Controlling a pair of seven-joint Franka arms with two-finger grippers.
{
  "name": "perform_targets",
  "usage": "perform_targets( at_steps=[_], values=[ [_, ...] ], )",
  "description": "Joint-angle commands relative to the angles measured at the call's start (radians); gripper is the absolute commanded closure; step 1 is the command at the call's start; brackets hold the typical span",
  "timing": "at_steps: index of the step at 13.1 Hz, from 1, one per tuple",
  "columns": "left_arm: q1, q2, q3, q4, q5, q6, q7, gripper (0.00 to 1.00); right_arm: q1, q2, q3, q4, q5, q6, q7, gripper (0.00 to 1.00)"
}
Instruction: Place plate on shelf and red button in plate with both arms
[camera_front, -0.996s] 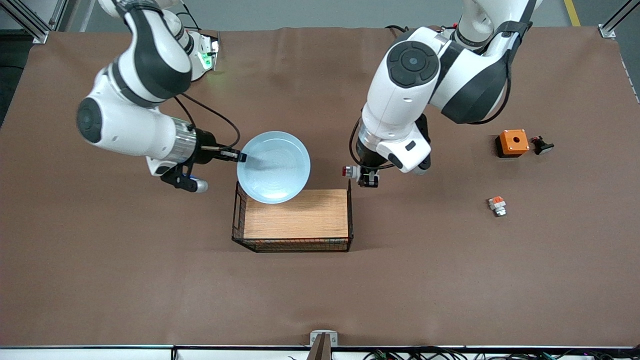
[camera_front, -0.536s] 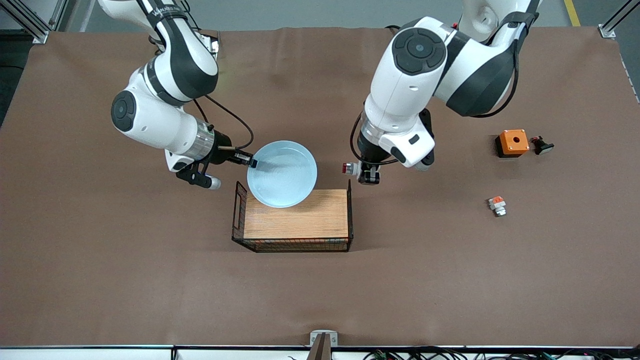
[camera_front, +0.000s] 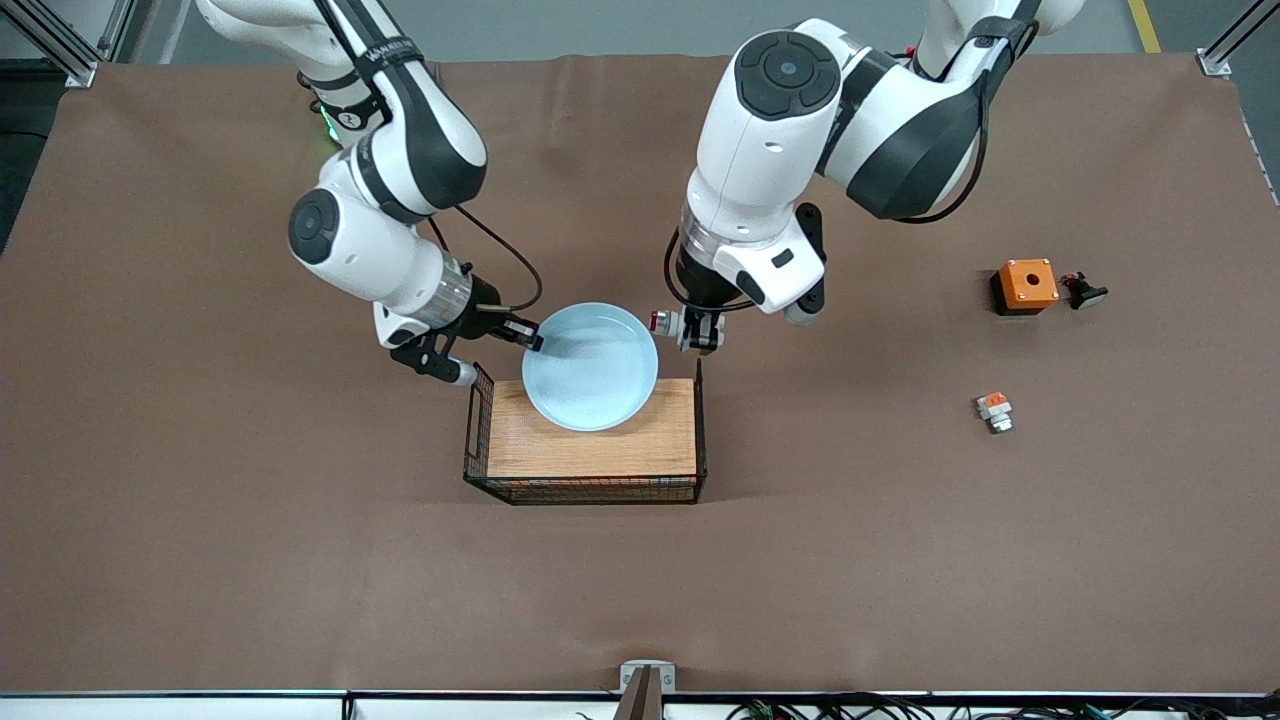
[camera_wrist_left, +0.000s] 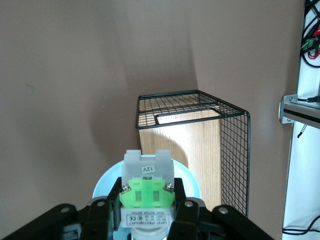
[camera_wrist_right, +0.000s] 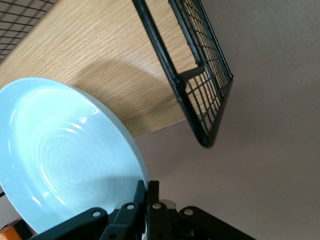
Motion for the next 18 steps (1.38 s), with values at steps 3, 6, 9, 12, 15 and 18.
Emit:
perform_targets(
  at_steps=[3, 6, 9, 12, 15, 18],
  values=[
    [-0.010, 0.040, 0.000, 0.034, -0.012, 0.041, -0.016, 1.00, 0.008, 0.066, -0.013, 0.054, 0.026, 0.030, 0.021, 1.00],
    [-0.036, 0.075, 0.009, 0.034, -0.012, 0.066, -0.016, 1.00, 0.004, 0.095, -0.015, 0.075, 0.026, 0.032, 0.021, 1.00],
    [-0.056, 0.097, 0.012, 0.034, -0.012, 0.087, -0.019, 1.00, 0.004, 0.118, -0.027, 0.095, 0.026, 0.030, 0.023, 0.98],
    [-0.069, 0.134, 0.015, 0.034, -0.010, 0.136, -0.019, 1.00, -0.004, 0.118, -0.027, 0.097, 0.026, 0.027, 0.023, 0.89],
    [-0.086, 0.155, 0.018, 0.034, -0.010, 0.204, -0.023, 1.00, -0.010, 0.118, -0.027, 0.098, 0.026, 0.018, 0.018, 0.69],
    [-0.089, 0.191, 0.019, 0.034, -0.010, 0.245, -0.023, 1.00, -0.019, 0.109, -0.028, 0.100, 0.026, -0.023, 0.016, 0.44]
  ],
)
